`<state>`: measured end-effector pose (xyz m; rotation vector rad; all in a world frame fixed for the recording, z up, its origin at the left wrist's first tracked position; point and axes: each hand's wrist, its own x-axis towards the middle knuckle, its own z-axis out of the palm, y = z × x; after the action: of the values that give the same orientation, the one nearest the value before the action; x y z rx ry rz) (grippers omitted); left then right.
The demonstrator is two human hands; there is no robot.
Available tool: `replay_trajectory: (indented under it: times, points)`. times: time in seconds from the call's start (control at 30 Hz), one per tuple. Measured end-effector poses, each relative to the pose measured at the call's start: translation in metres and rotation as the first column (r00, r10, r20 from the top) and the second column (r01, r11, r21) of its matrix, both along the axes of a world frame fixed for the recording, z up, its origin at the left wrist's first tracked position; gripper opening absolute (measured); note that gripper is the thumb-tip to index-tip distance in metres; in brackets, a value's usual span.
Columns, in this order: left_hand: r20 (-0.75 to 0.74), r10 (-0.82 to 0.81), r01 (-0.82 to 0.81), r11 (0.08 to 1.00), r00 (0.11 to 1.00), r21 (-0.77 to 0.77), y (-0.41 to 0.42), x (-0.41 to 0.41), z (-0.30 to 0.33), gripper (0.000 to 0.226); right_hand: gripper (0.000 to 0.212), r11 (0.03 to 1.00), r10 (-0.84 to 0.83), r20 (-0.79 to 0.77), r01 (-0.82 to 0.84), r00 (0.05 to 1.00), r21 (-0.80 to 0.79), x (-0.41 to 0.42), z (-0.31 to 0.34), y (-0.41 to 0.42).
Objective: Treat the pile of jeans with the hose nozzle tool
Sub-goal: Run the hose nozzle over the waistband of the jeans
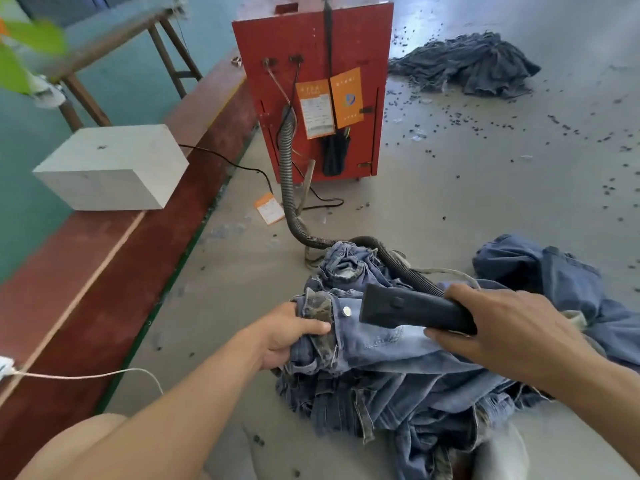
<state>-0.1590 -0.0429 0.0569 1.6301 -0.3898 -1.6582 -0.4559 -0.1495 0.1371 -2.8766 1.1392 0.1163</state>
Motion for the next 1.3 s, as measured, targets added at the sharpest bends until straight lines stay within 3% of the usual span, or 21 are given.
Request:
replay_trajectory:
  times: [0.2, 0.37, 0.53, 0.7, 0.83, 0.9, 1.0, 1.07, 1.23, 1.3]
  points:
    - [-0.33, 0.033, -0.103, 0.975, 0.944, -0.198, 0.002, 0.008, 0.013, 0.028, 0.058, 0.998, 0.06, -0.086, -0.06, 0.995, -0.002, -0.002, -0.004, -0.004]
    - [-0.31, 0.096, -0.151, 0.976, 0.946, -0.159, 0.0, 0.003, 0.015, 0.027, 0.055, 0.994, 0.104, -0.035, -0.105, 0.994, -0.007, 0.015, -0.008, 0.004]
    - [-0.34, 0.143, -0.203, 0.968, 0.929, -0.148, -0.001, -0.001, 0.02, 0.027, 0.056, 0.998, -0.014, 0.118, 0.007, 0.993, 0.065, 0.01, 0.002, 0.001]
    - [-0.404, 0.118, -0.202, 0.964, 0.907, -0.174, 0.0, -0.008, 0.018, 0.025, 0.057, 0.99, 0.005, 0.08, -0.016, 0.997, 0.14, 0.015, -0.003, 0.016]
    - [-0.411, 0.073, -0.171, 0.963, 0.909, -0.207, 0.004, -0.013, 0.016, 0.025, 0.042, 0.961, -0.214, 0.259, 0.155, 0.942, 0.23, 0.027, 0.002, 0.005]
    - [-0.432, 0.086, -0.203, 0.951, 0.898, -0.232, 0.006, -0.013, 0.017, 0.026, 0.041, 0.951, -0.24, 0.314, 0.157, 0.919, 0.268, 0.013, 0.009, -0.005]
    - [-0.453, 0.093, -0.23, 0.939, 0.887, -0.257, 0.009, -0.016, 0.018, 0.028, 0.049, 0.94, -0.132, 0.201, 0.059, 0.971, 0.335, 0.009, 0.013, 0.005]
    - [-0.467, 0.088, -0.241, 0.93, 0.88, -0.278, 0.011, -0.019, 0.019, 0.028, 0.049, 0.956, -0.099, 0.134, 0.056, 0.986, 0.289, 0.021, 0.007, 0.012]
    - [-0.468, 0.104, -0.262, 0.921, 0.878, -0.287, 0.01, -0.02, 0.024, 0.03, 0.054, 0.962, -0.203, 0.24, 0.149, 0.949, 0.227, 0.025, 0.006, 0.009]
    - [-0.482, 0.109, -0.271, 0.92, 0.869, -0.282, 0.008, -0.021, 0.024, 0.031, 0.054, 0.962, -0.156, 0.188, 0.106, 0.97, 0.25, 0.014, 0.009, 0.017]
